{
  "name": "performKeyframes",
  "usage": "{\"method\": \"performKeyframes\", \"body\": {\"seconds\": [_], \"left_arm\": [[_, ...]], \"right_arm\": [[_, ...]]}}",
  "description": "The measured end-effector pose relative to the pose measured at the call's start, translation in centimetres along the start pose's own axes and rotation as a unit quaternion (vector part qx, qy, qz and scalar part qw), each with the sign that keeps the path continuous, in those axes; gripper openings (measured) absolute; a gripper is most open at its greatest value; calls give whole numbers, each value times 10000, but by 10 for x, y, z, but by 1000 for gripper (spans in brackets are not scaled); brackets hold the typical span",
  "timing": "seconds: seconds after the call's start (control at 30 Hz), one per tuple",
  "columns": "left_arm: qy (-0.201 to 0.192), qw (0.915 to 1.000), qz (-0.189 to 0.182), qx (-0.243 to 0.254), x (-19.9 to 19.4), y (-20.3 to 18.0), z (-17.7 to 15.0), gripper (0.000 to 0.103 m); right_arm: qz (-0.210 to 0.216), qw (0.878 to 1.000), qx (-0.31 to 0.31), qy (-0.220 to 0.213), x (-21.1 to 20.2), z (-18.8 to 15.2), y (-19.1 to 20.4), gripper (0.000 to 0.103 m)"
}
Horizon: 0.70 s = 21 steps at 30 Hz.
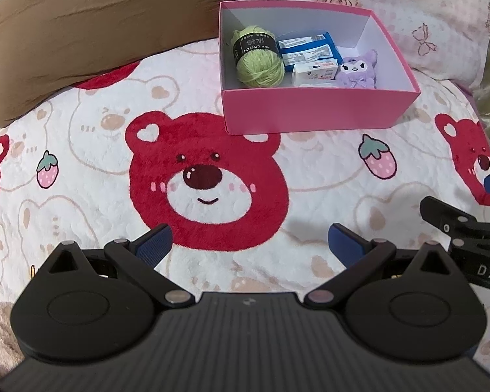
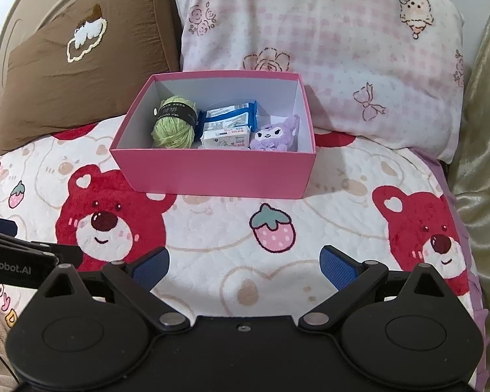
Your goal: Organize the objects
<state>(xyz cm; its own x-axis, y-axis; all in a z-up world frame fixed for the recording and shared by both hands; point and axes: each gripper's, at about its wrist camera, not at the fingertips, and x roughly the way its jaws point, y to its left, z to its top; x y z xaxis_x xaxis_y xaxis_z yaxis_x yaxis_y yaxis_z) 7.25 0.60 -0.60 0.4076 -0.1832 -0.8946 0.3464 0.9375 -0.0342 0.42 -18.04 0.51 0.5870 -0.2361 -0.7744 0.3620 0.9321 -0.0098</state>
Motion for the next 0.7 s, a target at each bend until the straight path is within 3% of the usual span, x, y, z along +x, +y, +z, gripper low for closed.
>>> {"method": "performKeyframes", "body": {"seconds": [0.7], "left_arm": [[-13,9998,168,-119,5,9,-2,103]], "right_arm": [[-93,9999,-134,-54,-9,0,5,100]]}}
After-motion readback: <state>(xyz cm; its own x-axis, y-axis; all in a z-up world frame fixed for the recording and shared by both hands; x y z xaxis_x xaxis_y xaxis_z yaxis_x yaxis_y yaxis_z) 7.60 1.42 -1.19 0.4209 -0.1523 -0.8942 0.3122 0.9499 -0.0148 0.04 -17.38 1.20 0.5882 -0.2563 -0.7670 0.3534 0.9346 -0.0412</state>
